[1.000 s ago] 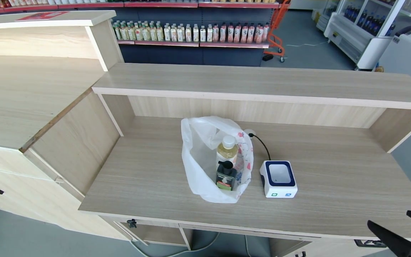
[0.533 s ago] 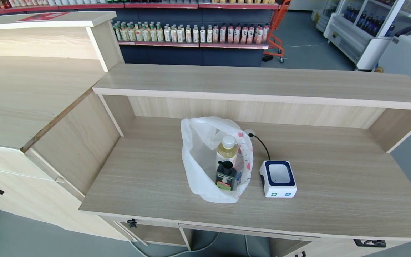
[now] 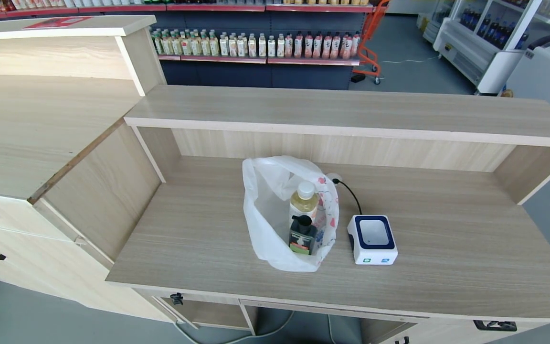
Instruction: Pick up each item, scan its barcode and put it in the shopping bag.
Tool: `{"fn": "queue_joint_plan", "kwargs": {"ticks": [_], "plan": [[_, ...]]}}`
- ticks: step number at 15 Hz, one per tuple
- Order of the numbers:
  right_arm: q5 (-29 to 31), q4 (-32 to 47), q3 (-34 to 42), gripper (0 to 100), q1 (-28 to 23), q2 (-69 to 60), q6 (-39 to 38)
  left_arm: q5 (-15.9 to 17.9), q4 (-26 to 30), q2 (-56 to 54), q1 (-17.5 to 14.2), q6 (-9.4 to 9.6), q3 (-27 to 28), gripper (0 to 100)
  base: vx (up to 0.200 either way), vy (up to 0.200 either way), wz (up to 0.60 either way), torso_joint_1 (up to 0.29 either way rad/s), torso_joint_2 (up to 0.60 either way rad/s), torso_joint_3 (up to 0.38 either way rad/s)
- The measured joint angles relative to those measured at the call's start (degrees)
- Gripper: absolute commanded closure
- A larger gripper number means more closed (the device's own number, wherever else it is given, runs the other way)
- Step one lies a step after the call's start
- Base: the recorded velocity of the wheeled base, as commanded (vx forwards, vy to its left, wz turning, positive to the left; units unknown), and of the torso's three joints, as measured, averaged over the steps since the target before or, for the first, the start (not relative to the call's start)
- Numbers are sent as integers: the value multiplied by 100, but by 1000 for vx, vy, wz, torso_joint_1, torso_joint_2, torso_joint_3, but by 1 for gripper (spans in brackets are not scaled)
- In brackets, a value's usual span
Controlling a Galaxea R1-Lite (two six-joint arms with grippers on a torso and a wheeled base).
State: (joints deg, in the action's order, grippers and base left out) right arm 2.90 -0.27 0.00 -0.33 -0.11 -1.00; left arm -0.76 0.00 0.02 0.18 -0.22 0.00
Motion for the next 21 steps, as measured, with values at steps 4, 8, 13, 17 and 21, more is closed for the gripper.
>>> {"fn": "queue_joint_plan", "kwargs": {"ticks": [4,8,13,17,21], "plan": [[0,11,0,100,2,-13,-91,7,0,0,0,20,0,0,0,0,0,0,0,0],[0,17,0,100,2,-16,-85,7,0,0,2,22,0,0,0,-200,0,4,7,-2],[-1,20,-2,100,0,-13,-91,10,0,0,2,15,0,0,0,-200,0,6,2,3],[-1,17,0,100,11,-11,-105,11,0,0,-7,6,0,0,50,0,0,-1,2,-1],[-1,17,0,100,11,-10,-107,11,0,0,-9,-5,0,0,200,0,0,-3,3,0]]}}
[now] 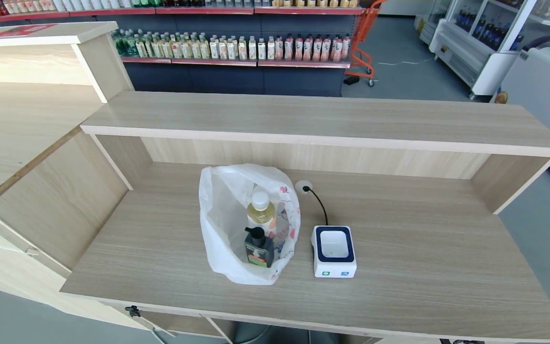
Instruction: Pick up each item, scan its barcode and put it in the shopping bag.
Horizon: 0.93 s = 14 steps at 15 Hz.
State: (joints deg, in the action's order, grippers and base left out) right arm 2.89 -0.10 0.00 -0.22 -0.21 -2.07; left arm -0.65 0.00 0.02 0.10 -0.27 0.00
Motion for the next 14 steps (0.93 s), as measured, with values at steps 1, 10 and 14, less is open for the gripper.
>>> {"fn": "queue_joint_plan", "kwargs": {"ticks": [1,10,14], "plan": [[1,0,0,100,-11,0,0,-1,2,0,9,0,0,0,200,0,0,17,17,-7],[0,2,0,100,-11,5,101,-4,0,0,11,17,0,0,22,0,0,0,0,1],[1,2,0,100,-5,5,101,0,0,0,4,-11,0,0,0,200,0,2,0,2]]}}
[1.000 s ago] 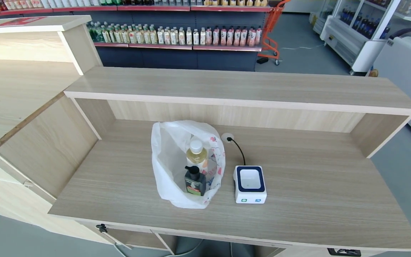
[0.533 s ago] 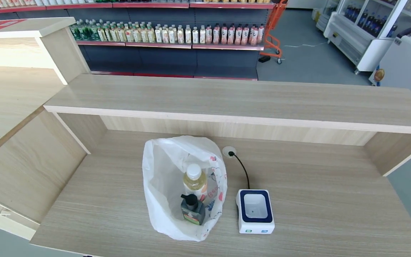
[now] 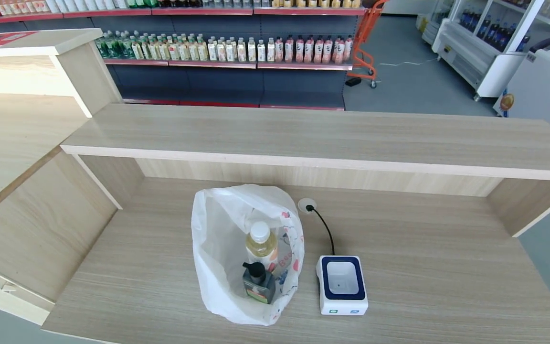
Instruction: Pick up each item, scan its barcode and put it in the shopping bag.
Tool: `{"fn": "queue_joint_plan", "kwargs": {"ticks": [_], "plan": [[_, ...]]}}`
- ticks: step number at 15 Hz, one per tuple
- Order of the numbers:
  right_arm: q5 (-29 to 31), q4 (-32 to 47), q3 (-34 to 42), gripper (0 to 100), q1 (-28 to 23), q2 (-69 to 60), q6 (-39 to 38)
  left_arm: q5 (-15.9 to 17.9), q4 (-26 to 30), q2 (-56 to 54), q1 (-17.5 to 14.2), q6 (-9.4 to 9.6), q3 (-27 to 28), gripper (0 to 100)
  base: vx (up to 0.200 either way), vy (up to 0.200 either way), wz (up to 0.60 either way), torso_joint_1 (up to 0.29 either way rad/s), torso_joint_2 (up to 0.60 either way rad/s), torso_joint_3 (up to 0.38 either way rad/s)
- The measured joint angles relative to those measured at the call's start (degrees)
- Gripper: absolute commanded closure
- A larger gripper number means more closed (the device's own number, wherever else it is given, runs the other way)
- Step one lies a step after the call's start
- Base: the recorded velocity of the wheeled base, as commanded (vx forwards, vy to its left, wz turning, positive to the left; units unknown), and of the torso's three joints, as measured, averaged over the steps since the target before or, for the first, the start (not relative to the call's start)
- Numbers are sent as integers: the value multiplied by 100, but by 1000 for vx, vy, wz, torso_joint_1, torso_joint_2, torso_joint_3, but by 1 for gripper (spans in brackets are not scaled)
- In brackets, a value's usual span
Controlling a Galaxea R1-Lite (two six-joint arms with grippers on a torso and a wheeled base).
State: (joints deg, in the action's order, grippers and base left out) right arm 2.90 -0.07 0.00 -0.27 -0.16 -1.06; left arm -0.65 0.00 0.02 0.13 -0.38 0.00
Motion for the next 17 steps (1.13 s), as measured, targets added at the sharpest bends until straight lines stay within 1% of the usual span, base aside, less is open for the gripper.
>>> {"fn": "queue_joint_plan", "kwargs": {"ticks": [17], "plan": [[-1,0,0,100,-6,5,-20,-4,0,0,5,13,0,0,0,0,0,0,0,0]]}}
